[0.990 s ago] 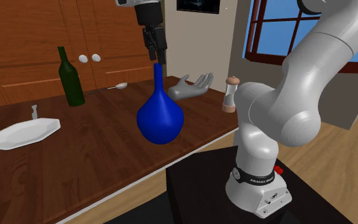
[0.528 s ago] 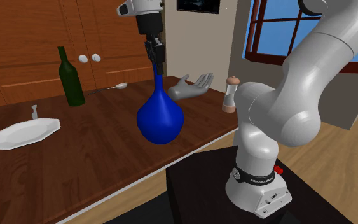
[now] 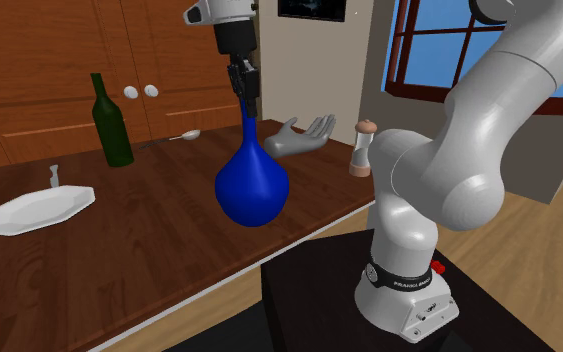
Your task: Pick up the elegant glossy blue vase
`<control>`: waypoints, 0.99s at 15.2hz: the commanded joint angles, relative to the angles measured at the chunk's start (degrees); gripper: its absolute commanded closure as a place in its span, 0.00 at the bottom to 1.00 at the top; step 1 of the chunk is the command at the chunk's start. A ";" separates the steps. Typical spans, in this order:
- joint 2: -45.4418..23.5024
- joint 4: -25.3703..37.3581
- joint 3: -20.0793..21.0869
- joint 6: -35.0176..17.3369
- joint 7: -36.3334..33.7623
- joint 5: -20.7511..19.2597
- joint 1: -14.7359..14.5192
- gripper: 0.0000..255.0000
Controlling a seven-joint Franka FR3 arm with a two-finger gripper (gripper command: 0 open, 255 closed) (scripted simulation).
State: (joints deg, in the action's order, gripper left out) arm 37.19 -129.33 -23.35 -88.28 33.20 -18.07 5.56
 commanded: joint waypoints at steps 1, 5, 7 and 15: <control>-0.15 0.82 0.15 0.73 0.07 0.14 -0.07 1.00; -0.77 4.28 0.65 3.57 0.48 0.62 -0.29 1.00; -1.15 6.07 0.87 4.99 0.70 0.84 -0.41 1.00; -3.14 13.67 1.60 10.61 1.66 1.66 -0.87 1.00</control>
State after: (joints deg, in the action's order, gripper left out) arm 34.39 -116.89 -21.85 -78.50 34.69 -16.52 4.76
